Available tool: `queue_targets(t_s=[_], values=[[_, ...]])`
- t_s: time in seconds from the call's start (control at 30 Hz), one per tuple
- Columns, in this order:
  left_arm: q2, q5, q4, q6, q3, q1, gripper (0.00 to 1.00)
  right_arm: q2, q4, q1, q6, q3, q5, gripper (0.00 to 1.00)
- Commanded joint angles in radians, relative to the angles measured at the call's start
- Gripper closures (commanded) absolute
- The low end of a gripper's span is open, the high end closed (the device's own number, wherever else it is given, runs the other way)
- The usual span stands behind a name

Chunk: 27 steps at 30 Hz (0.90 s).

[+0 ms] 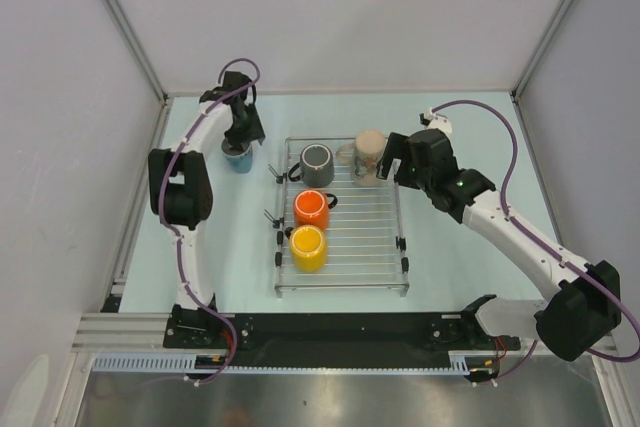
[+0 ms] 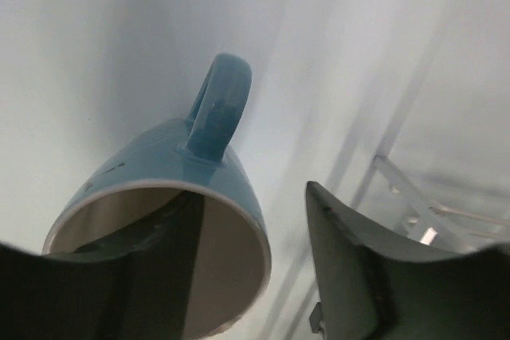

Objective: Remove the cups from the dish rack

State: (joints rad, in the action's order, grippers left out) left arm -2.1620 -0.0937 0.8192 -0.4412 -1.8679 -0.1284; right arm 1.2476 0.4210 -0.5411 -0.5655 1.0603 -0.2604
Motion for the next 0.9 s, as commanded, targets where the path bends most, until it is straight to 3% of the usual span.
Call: queue_targets(t_s=[0.0, 0.13, 0.3, 0.4, 0.47, 0.5, 0.53, 0.63, 0.67, 0.73, 0.83, 0.87], values=[[0.094, -0.001, -0.009, -0.010, -0.083, 0.009, 0.37, -0.008, -0.031, 0.003, -0.007, 0.000, -0.002, 0.00], [0.140, 0.009, 0.001, -0.027, -0.105, 0.009, 0.29, -0.014, -0.030, 0.003, -0.005, 0.003, 0.004, 0.00], [0.237, 0.000, -0.009, -0.036, -0.099, -0.014, 0.27, -0.027, -0.019, -0.023, 0.041, 0.010, -0.031, 0.00], [0.292, -0.026, -0.026, -0.007, -0.073, -0.049, 0.26, -0.010, 0.022, -0.083, 0.062, 0.041, -0.172, 0.00], [0.343, -0.059, -0.026, -0.002, -0.044, -0.083, 0.19, -0.001, 0.056, -0.129, 0.070, 0.064, -0.259, 0.00], [0.362, -0.078, -0.031, -0.001, 0.004, -0.097, 0.05, 0.003, 0.070, -0.179, 0.073, 0.067, -0.348, 0.00], [0.390, -0.096, -0.049, -0.001, 0.038, -0.124, 0.00, 0.001, 0.073, -0.209, 0.085, 0.067, -0.390, 0.00], [0.529, -0.136, -0.135, -0.033, 0.226, -0.157, 0.00, -0.031, 0.076, -0.258, 0.049, 0.034, -0.439, 0.02], [0.615, -0.114, -0.161, -0.063, 0.281, -0.158, 0.00, -0.048, 0.067, -0.254, 0.033, 0.015, -0.413, 0.10], [0.697, -0.091, -0.239, -0.093, 0.439, -0.158, 0.00, -0.111, 0.030, -0.254, 0.018, -0.026, -0.332, 0.16], [0.844, -0.112, -0.270, -0.184, 0.590, -0.172, 0.00, -0.175, 0.001, -0.282, 0.068, -0.072, -0.226, 0.08], [0.875, -0.121, -0.276, -0.218, 0.622, -0.180, 0.00, -0.183, -0.002, -0.293, 0.072, -0.086, -0.217, 0.01]])
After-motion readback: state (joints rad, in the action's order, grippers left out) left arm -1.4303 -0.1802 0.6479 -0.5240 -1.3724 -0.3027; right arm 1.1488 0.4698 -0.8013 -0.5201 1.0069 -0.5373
